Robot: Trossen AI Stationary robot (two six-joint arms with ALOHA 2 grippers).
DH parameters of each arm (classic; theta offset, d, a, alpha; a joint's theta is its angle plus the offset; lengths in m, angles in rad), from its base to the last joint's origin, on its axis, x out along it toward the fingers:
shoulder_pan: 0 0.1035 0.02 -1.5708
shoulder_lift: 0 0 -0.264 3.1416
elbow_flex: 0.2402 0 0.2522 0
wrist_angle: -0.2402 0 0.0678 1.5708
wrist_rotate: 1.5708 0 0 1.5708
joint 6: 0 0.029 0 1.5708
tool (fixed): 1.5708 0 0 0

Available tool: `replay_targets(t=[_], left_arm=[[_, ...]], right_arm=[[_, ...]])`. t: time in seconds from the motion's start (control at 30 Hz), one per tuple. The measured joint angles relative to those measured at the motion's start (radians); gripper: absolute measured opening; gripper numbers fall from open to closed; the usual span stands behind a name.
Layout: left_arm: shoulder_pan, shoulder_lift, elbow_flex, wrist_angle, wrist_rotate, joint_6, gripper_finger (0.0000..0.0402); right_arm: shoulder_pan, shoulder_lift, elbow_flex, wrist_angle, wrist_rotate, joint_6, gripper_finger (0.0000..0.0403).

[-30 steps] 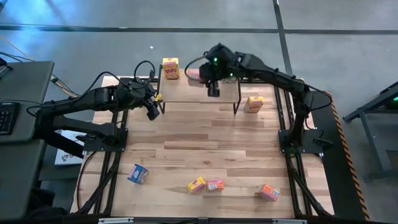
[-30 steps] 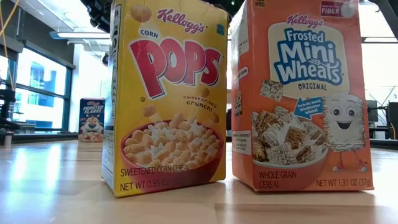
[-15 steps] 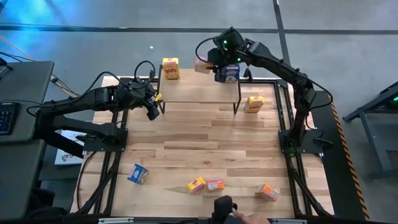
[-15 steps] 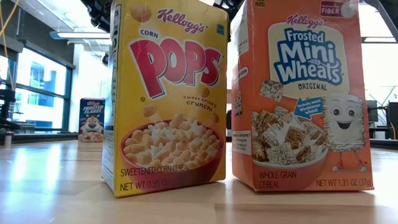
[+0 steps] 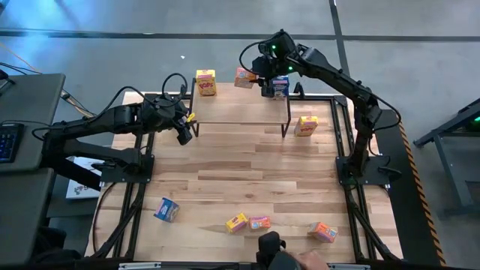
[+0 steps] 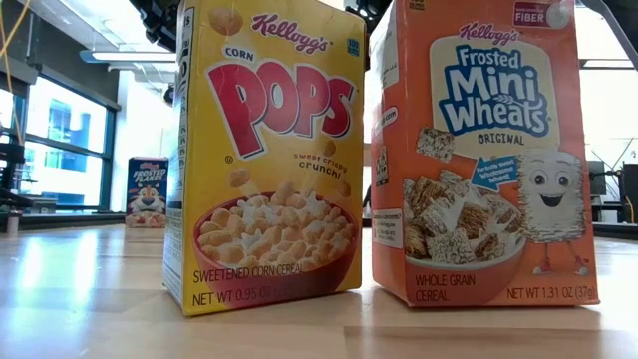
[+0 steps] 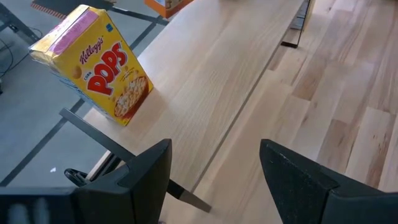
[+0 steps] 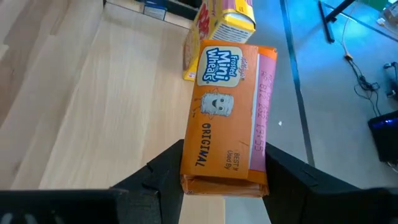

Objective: Stack cereal on shelf
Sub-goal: Put the top left orange cereal box on the shelf

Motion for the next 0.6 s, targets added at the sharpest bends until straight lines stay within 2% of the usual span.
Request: replay_targets(t=[0.27,0.6], left_arm=[[0.0,0.0,0.0,0.0,0.0,0.0,0.0235],[0.0,0.0,0.0,0.0,0.0,0.0,0.0235]], right_arm=[[0.001,0.059,-0.002,-0.009,0.035,0.008,0.0167],[0.002,0.062,-0.002,-0.037,0.009,0.027,0.0167]])
